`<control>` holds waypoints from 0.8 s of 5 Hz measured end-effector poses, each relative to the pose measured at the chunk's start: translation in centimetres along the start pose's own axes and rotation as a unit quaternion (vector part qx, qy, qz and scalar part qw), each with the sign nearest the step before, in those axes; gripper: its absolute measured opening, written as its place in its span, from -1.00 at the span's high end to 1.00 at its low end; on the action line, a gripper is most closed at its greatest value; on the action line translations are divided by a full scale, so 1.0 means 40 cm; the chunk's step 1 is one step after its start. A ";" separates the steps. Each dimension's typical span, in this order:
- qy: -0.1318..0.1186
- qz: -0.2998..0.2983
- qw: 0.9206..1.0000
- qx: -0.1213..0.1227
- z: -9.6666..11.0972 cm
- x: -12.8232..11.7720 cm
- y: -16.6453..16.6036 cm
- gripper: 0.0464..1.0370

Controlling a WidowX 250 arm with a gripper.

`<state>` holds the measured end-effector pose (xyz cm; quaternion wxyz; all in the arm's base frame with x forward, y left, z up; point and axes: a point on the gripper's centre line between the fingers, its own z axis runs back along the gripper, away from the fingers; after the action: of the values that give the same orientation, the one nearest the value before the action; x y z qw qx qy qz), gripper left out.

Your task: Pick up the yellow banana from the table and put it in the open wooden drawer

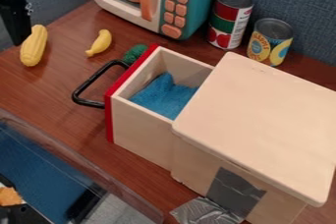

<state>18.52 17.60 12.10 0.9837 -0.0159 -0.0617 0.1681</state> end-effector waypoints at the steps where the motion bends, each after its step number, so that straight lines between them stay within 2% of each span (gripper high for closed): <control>1: 0.012 0.005 1.000 -0.006 -0.018 -0.002 0.000 -0.93; 3: 0.020 0.030 0.999 0.015 -0.118 0.151 0.068 -0.93; 4: 0.018 0.049 0.998 0.017 -0.156 0.226 0.100 -0.93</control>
<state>26.46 24.31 6.76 0.9753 -0.0052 -0.0404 0.2170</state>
